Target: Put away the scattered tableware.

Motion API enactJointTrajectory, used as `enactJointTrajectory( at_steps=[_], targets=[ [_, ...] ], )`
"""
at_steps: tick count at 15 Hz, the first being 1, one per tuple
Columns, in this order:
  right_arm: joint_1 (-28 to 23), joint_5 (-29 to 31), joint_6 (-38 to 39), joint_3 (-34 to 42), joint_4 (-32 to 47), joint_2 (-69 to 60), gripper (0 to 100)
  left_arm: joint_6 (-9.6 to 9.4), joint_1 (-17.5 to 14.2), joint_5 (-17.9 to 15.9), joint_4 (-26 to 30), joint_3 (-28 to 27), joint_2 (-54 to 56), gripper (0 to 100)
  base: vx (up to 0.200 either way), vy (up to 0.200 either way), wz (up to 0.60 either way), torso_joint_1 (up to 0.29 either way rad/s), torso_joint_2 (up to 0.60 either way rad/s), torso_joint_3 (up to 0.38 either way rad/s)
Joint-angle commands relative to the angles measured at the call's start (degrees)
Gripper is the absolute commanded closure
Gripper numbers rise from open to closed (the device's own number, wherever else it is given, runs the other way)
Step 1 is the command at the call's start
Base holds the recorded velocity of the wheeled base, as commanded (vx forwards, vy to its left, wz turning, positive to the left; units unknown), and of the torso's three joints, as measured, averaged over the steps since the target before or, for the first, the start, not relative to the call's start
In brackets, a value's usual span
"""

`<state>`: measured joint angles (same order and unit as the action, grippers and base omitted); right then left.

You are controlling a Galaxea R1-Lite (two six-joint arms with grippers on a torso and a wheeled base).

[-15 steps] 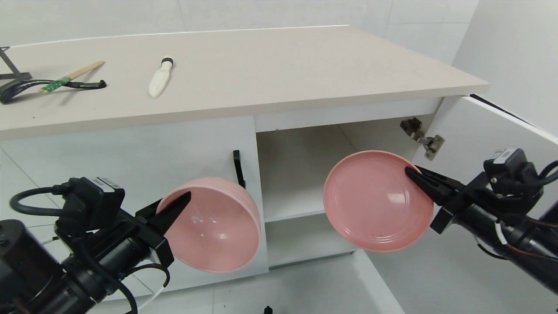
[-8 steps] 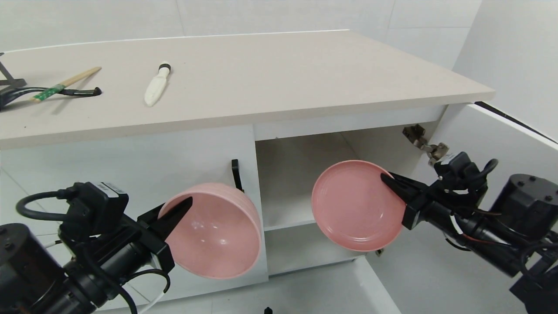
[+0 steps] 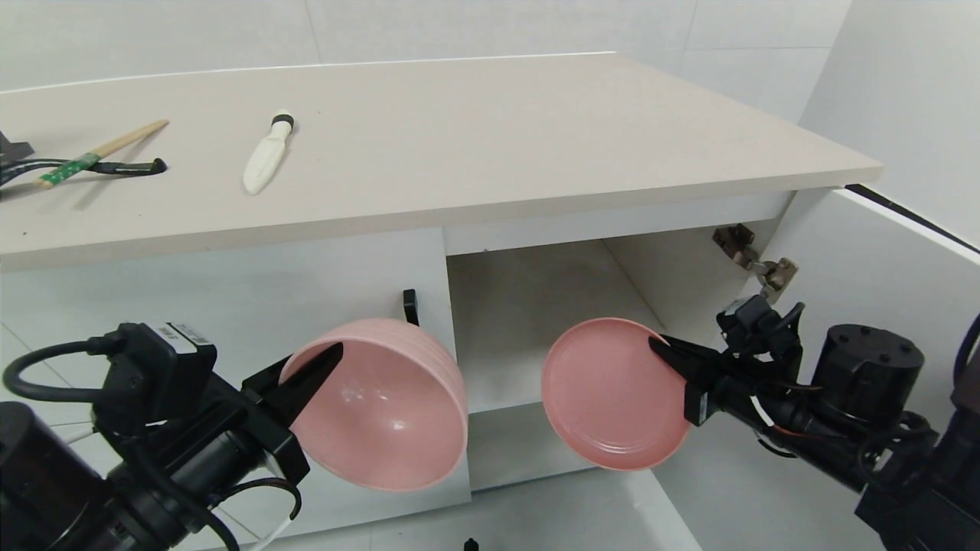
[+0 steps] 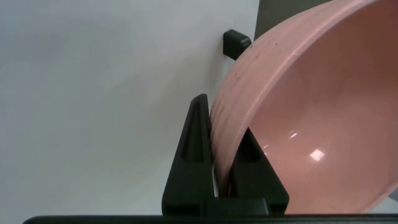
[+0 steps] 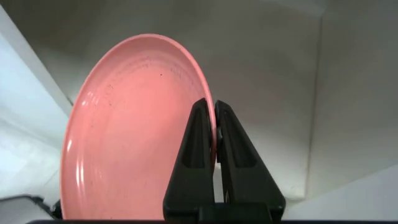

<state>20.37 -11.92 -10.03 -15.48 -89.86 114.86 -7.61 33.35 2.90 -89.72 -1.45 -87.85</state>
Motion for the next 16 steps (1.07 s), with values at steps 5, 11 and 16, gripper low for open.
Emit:
enactJointTrajectory(
  at_steps=[5,11,16],
  targets=[
    [0.3,0.1,9.7,-10.8,-0.1,9.9,100,-1.71,-1.4,0.1,0.9,1.4,-1.6,100,0.04,0.0,0.0,0.0,0.0,0.0],
    [1.8,2.5,15.7,-15.5,-0.1,16.2,100,-2.94,-1.1,0.1,3.2,1.5,-1.5,100,0.0,0.0,0.0,0.0,0.0,0.0],
    [1.7,3.0,18.8,-21.2,-0.1,20.0,100,-3.29,-0.8,0.1,3.3,1.5,-1.2,100,0.0,0.0,0.0,0.0,0.0,0.0]
  ],
)
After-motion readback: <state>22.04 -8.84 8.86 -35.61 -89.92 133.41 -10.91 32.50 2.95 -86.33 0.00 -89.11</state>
